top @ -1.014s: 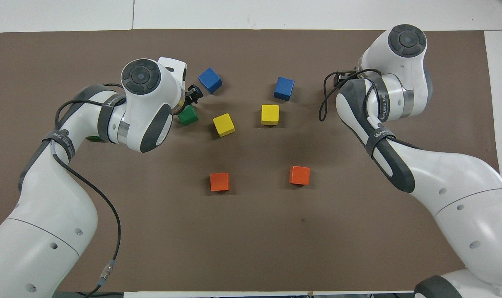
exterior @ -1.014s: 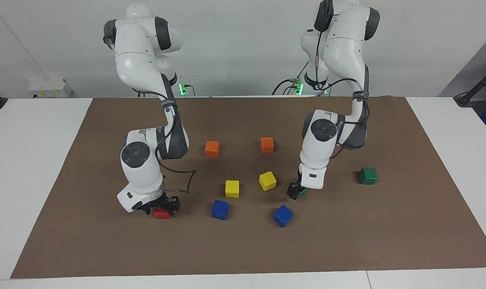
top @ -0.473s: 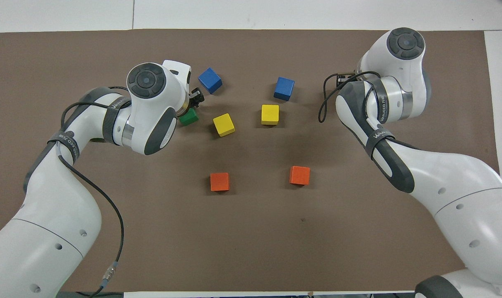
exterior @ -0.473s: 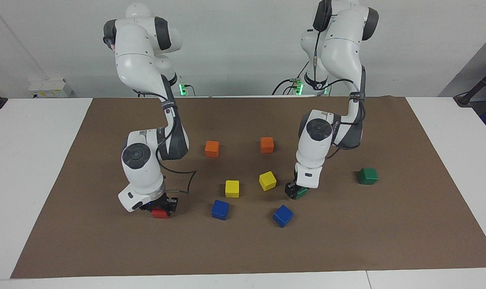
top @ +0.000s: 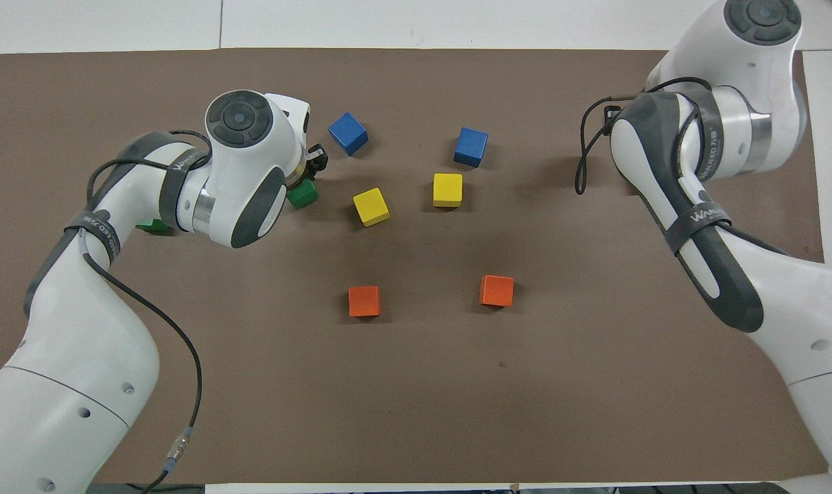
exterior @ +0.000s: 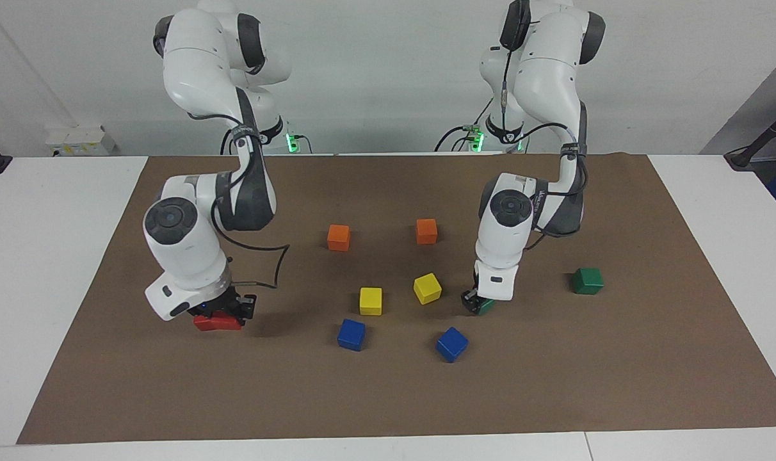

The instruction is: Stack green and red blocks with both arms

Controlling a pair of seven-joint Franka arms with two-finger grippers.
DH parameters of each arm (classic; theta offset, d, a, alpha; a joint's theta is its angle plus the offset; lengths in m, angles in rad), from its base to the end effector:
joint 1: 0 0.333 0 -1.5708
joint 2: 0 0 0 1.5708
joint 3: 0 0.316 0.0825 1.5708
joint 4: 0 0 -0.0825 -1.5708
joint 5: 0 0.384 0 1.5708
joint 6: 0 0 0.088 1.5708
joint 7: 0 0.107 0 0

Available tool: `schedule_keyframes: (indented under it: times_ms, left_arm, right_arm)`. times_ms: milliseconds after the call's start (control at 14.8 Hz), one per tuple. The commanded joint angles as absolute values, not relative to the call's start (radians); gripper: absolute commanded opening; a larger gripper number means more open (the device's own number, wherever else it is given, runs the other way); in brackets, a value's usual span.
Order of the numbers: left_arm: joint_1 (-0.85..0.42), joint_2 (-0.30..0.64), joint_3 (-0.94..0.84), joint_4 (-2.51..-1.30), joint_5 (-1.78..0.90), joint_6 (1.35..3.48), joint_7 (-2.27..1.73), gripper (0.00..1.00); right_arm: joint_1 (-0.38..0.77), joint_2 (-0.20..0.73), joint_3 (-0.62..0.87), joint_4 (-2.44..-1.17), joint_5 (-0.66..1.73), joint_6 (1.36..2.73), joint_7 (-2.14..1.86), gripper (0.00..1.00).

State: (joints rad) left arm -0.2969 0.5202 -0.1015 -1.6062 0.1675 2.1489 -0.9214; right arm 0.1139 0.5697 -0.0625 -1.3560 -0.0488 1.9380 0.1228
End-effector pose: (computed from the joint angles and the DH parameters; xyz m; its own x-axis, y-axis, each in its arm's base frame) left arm 0.6412 -0.2525 0.3304 0.8990 0.4293 0.0870 0.4336 -0.9003 -0.0375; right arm 0.7167 0.0427 0.3934 0.9988 -0.0432 0.0218 -0.0448 -0.9960 0.0773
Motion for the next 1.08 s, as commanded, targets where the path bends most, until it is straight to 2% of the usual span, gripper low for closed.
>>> schedule_keyframes:
  times_ms: [0, 270, 608, 811, 1014]
  left_arm:
    - [-0.224, 0.407, -0.103, -1.636, 0.180, 2.028, -0.716, 0.00]
    - [-0.077, 0.290, -0.104, -1.738, 0.124, 1.990, -0.366, 0.00]
    - [0.060, 0.281, -0.103, -1.752, 0.100, 1.968, -0.051, 0.00]
    - [0.089, 0.273, -0.103, -1.775, 0.100, 1.982, -0.021, 0.00]
    - [0.107, 0.262, -0.104, -1.822, 0.095, 2.045, -0.015, 0.00]
  right_arm:
    - [0.060, 0.503, -0.046, -1.487, -0.055, 1.968, 0.020, 0.00]
    - [0.021, 0.450, -0.046, -1.644, -0.055, 2.144, -0.087, 0.00]
    - [0.021, 0.445, -0.046, -1.672, -0.055, 2.178, -0.087, 0.00]
    - [0.021, 0.430, -0.048, -1.736, -0.055, 2.262, -0.106, 0.00]
    - [0.020, 0.426, -0.048, -1.746, -0.055, 2.278, -0.107, 0.00]
